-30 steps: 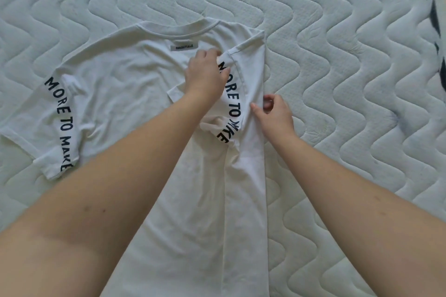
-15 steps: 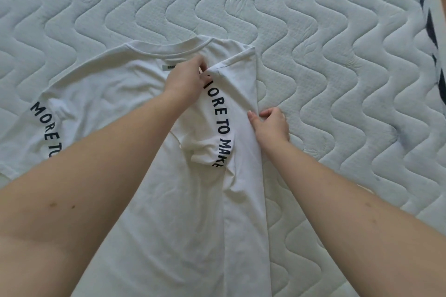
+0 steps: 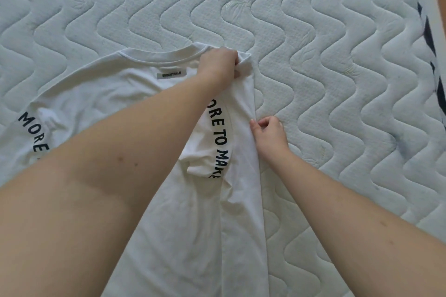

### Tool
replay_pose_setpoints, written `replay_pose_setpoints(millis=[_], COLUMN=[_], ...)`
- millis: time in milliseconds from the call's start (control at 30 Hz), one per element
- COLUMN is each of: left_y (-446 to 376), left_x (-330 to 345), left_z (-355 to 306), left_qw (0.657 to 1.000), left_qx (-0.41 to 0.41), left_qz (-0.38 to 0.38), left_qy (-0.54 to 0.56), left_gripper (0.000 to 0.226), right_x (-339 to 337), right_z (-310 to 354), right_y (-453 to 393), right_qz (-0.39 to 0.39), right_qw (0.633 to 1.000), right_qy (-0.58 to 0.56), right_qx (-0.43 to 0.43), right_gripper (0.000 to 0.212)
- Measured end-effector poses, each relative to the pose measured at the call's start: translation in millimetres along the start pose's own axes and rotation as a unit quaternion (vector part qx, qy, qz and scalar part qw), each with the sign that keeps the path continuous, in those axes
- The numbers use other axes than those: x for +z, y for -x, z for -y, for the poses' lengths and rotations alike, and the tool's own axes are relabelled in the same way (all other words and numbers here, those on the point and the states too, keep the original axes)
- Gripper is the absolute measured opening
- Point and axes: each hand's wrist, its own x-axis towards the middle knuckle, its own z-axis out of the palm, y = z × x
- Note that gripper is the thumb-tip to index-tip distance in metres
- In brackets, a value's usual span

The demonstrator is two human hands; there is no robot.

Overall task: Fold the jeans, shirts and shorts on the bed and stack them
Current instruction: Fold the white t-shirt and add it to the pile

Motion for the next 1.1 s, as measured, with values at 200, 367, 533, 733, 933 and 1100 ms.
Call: replay_pose_setpoints(millis=[200, 367, 533, 733, 933, 1100], left_y=[6.6, 75.5, 188.2, 253.4, 255.9, 267.8], left_x=[3.4, -3.2, 24.2, 76.0, 89.6, 87.1], left_z=[2.1, 34.8, 50.8, 28.9, 18.4, 26.2], left_qw=[0.997, 0.982, 0.919, 0.811, 0.733, 0.727], left_qx=[0.0, -0.014, -0.179, -0.366, -0.348, -0.279], left_qz=[-0.05, -0.145, -0.238, 0.019, -0.062, -0.084], left_qy=[0.05, 0.117, 0.26, 0.456, 0.581, 0.622], left_gripper=[0.026, 0.032, 0.027, 0.05, 0.012, 0.006], right_x=[3.3, 4.4, 5.1, -9.9, -4.9, 41.9], right_z=[0.5, 1.9, 2.5, 2.1, -20.4, -50.6], right_y=[-1.0, 0.4, 2.2, 13.9, 100.1, 181.4], right_qz=[-0.008, -0.016, -0.018, 0.044, -0.07, 0.026], right_qw=[1.0, 0.999, 0.999, 0.999, 0.99, 0.969], right_qy=[0.021, 0.035, 0.046, 0.013, 0.039, 0.167], right_qx=[0.012, 0.009, 0.014, -0.018, -0.113, -0.181], right_gripper=[0.02, 0.021, 0.03, 0.043, 0.019, 0.024])
